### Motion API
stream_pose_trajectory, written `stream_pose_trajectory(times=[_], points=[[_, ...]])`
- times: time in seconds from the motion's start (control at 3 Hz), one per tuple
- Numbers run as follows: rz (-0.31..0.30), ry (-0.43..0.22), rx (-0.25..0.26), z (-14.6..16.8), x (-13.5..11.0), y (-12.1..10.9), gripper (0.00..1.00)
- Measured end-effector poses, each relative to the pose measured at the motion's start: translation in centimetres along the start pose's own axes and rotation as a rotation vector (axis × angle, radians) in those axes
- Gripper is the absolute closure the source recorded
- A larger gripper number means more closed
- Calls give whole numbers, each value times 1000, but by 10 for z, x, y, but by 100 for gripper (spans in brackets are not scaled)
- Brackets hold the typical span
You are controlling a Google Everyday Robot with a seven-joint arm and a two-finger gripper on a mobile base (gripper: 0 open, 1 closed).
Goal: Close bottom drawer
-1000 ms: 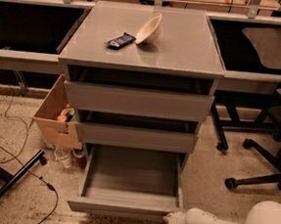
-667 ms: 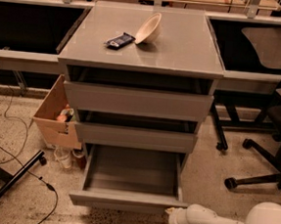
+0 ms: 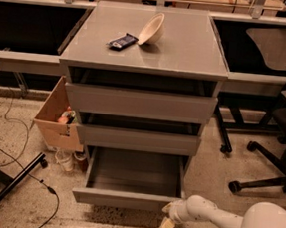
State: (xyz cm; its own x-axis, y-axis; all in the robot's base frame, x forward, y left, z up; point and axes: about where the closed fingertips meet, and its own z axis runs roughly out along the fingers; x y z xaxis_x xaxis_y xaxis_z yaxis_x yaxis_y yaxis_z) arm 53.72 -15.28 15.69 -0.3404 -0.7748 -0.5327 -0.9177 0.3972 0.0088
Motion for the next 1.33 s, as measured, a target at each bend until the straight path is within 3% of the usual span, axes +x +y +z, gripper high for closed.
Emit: stream_pose_trajectory(times=[0.33,0.67,1.33], points=[[-5,-9,-1,5,-11,-12,16],[-5,-10,2,4,-12,-14,39],[25,-58,9,3,-3,-1,87]])
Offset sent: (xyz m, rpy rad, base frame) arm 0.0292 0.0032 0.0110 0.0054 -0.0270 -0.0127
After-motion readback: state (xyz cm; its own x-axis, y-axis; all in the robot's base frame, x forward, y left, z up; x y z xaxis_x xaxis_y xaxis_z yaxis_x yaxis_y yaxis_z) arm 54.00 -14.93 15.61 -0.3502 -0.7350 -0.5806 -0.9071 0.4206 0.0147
